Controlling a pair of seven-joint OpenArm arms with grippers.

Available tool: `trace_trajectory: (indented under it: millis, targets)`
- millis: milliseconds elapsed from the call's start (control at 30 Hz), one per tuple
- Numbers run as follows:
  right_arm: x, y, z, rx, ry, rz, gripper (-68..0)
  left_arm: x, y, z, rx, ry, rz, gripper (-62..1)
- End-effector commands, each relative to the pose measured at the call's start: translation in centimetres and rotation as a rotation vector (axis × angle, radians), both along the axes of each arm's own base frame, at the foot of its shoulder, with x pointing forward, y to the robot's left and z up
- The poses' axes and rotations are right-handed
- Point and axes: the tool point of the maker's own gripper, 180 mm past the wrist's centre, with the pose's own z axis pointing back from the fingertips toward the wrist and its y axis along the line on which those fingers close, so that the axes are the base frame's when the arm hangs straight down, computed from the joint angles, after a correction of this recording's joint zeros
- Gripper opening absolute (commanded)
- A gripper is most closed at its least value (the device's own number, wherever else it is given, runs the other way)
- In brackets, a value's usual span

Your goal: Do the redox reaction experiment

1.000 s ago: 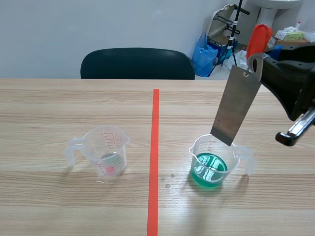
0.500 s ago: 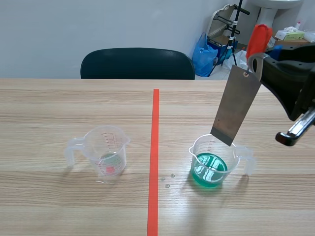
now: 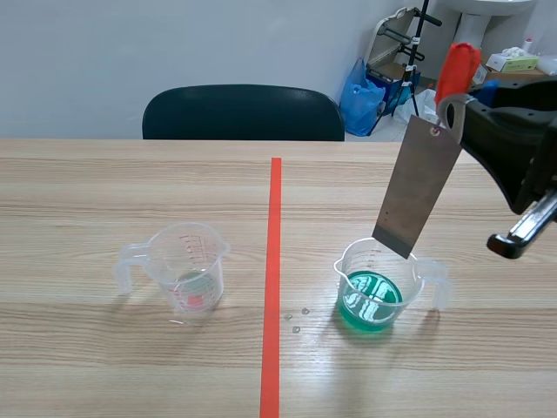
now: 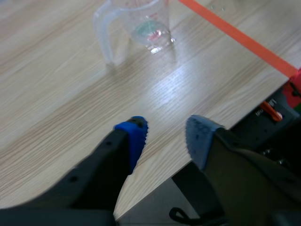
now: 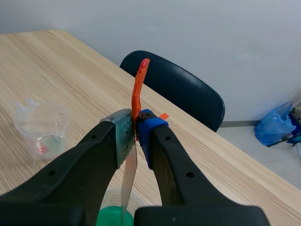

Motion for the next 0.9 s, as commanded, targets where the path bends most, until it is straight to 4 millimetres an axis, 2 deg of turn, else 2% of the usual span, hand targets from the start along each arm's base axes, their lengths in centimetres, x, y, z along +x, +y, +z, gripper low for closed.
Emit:
trace_trajectory:
  millis: [0, 167, 367, 667, 867]
  targets:
    - [0.1, 0.3, 1.2, 0.022, -0.037, 0.009, -65.6, 1.3, -0.5, 0.6, -0.009, -0.037, -0.032, -48.2]
    - [0.1, 0.3, 1.2, 0.021, -0.037, 0.009, -65.6, 5.9, -1.6, 2.1, -0.134, -0.034, -0.099, -58.4]
    - [0.1, 0.3, 1.2, 0.021, -0.037, 0.009, -65.6, 11.2, -4.4, 4.3, -0.250, -0.040, -0.182, -58.4]
    - [0.1, 0.3, 1.2, 0.021, -0.037, 0.009, -65.6, 15.2, -11.5, 5.4, -0.356, -0.017, -0.329, -58.4]
    - [0.1, 0.3, 1.2, 0.021, -0.037, 0.009, -65.6, 18.0, -15.4, 3.6, -0.368, 0.021, -0.346, -58.4]
